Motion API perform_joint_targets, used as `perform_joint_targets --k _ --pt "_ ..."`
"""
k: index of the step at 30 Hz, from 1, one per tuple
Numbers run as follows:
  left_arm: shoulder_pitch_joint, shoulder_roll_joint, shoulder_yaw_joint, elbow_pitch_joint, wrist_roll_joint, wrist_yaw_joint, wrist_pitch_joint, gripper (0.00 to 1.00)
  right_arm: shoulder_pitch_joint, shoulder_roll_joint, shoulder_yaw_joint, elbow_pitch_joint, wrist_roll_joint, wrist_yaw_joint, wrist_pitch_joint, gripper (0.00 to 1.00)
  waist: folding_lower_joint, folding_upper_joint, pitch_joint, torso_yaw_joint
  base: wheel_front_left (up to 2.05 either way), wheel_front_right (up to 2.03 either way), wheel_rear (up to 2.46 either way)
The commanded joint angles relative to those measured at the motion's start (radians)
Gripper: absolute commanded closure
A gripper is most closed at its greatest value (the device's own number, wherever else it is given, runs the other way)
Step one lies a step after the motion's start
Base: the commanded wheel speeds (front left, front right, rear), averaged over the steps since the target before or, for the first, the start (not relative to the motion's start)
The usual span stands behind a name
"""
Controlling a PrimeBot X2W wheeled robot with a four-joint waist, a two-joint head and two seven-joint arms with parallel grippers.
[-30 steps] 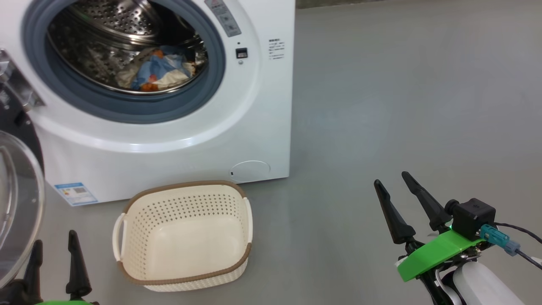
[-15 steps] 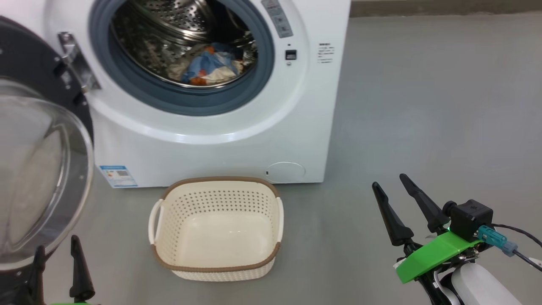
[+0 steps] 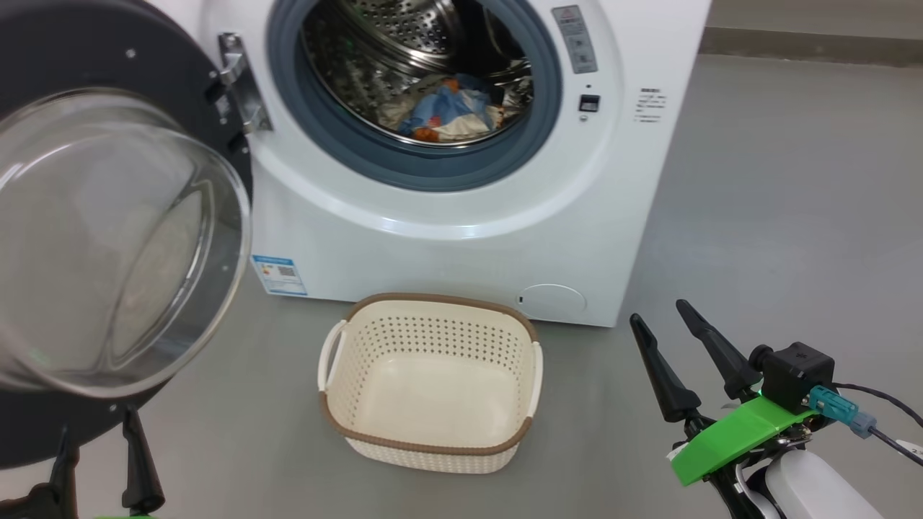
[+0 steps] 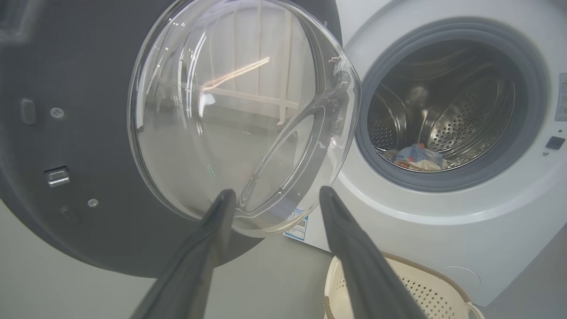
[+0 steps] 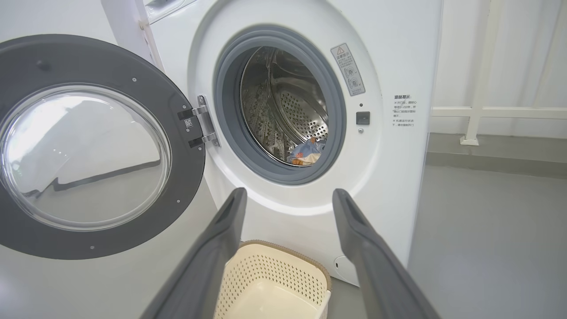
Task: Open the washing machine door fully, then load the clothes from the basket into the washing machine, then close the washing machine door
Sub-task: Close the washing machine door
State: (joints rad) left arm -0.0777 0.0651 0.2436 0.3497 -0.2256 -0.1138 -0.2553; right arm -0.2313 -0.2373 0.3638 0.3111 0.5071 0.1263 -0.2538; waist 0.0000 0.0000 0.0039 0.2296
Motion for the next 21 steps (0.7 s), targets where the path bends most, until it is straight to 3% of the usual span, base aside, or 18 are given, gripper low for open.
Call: perform_joint_targets --k 1,21 --pt "-0.024 0.013 0.028 -0.015 0.016 0.002 -0.006 0.0 -0.001 -0.007 0.018 -0.018 0.01 0.004 -0.008 0.0 0.0 0.0 -0.003 0.037 0.0 0.0 0.0" --pt "-0.024 0.0 0.018 -0.02 0.029 0.003 -0.006 0.0 -0.012 -0.004 0.028 -0.01 0.015 0.004 -0.008 0.0 0.0 0.0 0.004 0.17 0.0 0.0 0.0"
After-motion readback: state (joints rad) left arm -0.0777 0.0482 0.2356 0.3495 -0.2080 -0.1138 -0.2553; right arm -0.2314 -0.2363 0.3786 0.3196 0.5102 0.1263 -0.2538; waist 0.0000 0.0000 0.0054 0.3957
